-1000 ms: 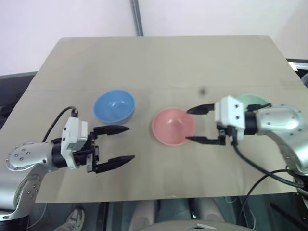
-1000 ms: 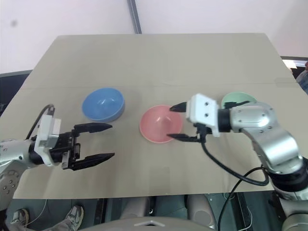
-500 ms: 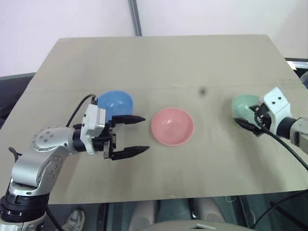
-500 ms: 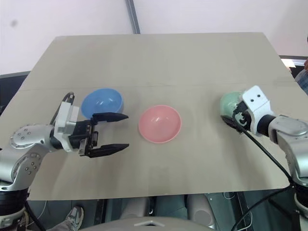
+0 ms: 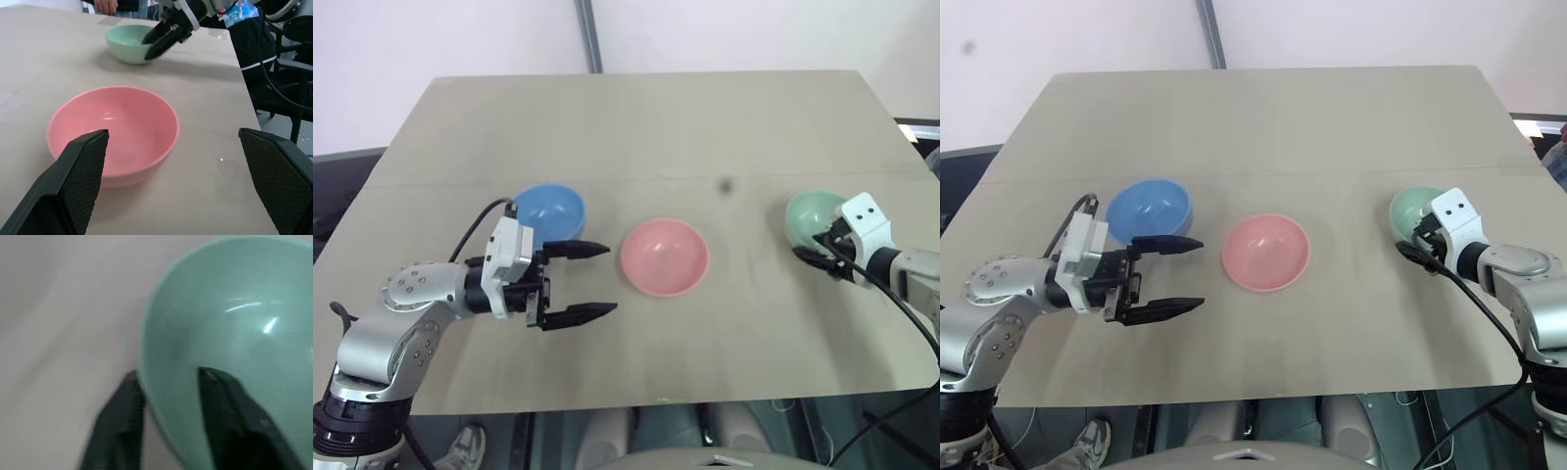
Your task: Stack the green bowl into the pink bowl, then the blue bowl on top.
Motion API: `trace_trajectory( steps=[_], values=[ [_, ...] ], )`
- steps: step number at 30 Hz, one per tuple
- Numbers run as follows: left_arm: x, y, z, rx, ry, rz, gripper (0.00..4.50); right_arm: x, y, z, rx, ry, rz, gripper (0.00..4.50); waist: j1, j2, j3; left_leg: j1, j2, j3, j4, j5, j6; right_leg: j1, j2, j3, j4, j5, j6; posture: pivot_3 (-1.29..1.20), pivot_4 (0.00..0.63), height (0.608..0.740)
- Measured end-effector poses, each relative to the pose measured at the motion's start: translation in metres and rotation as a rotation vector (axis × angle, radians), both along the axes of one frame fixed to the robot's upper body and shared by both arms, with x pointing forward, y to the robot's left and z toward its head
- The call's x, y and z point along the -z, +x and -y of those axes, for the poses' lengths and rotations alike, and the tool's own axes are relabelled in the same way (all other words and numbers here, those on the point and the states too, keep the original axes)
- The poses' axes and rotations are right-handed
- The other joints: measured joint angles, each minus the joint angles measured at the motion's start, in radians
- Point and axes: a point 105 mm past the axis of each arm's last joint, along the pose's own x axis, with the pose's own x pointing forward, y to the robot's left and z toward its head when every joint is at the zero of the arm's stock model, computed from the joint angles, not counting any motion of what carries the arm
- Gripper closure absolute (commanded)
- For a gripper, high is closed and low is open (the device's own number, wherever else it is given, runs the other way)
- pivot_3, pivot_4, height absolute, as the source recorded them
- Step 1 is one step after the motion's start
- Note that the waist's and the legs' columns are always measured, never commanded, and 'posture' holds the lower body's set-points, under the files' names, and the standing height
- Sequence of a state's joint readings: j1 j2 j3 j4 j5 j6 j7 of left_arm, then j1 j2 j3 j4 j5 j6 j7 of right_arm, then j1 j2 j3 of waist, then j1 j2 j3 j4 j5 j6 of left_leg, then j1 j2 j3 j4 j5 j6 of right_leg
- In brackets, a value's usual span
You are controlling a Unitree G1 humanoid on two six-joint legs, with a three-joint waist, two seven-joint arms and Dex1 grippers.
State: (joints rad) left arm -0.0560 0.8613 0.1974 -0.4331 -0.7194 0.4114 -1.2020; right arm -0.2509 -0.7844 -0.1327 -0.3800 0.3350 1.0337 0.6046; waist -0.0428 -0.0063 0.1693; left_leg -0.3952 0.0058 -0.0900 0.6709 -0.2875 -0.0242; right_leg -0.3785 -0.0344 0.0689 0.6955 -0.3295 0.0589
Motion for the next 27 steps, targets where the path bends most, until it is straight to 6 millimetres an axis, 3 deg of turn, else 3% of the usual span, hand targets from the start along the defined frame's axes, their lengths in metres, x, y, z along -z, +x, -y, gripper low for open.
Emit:
trace_trajectory(
  steps=[2,3,8,14,22,27],
  values=[
    [-0.001,-0.001,0.000,0.003,0.005,0.003,0.00,-0.004,0.003,0.001,-0.001,-0.018,0.031,4.36,0.001,0.000,0.000,0.000,0.000,0.000,0.000,0.000,0.000,0.000,0.000,0.000,0.000,0.000,0.000,0.00,0.150,0.740],
    [-0.001,-0.001,0.000,0.004,0.007,0.004,0.00,-0.009,0.005,0.002,-0.002,-0.027,0.048,4.45,0.001,0.000,0.000,0.000,0.000,0.000,0.000,0.000,0.000,0.000,0.000,0.000,0.000,0.000,0.000,0.00,0.150,0.740],
    [-0.001,-0.001,-0.001,-0.009,0.010,0.006,0.00,-0.009,0.000,-0.011,-0.135,-0.094,0.104,4.45,0.001,0.000,0.000,0.000,0.000,0.000,0.000,0.000,0.000,0.000,0.000,-0.001,0.000,0.000,0.000,0.00,0.150,0.740],
    [0.000,0.000,-0.005,-0.027,0.008,0.004,0.00,-0.048,-0.038,-0.079,-0.615,-0.111,0.329,4.45,0.001,0.000,0.000,0.000,0.001,-0.001,0.000,0.000,0.000,0.000,0.000,-0.001,0.000,0.000,0.000,0.00,0.150,0.740],
    [0.010,-0.003,-0.016,-0.056,0.014,-0.030,0.00,-0.061,-0.067,-0.137,-1.052,-0.131,0.386,4.45,-0.002,0.000,0.000,0.001,0.001,-0.003,0.001,0.000,0.000,0.000,0.000,-0.001,0.001,0.000,0.000,0.00,0.150,0.740],
    [0.013,-0.007,-0.024,-0.097,0.022,-0.041,0.00,-0.053,-0.070,-0.155,-1.186,-0.128,0.355,4.45,0.002,0.000,0.000,-0.001,0.001,-0.004,0.001,0.000,0.000,0.000,-0.001,-0.003,-0.001,0.000,0.000,0.00,0.150,0.740]
  ],
)
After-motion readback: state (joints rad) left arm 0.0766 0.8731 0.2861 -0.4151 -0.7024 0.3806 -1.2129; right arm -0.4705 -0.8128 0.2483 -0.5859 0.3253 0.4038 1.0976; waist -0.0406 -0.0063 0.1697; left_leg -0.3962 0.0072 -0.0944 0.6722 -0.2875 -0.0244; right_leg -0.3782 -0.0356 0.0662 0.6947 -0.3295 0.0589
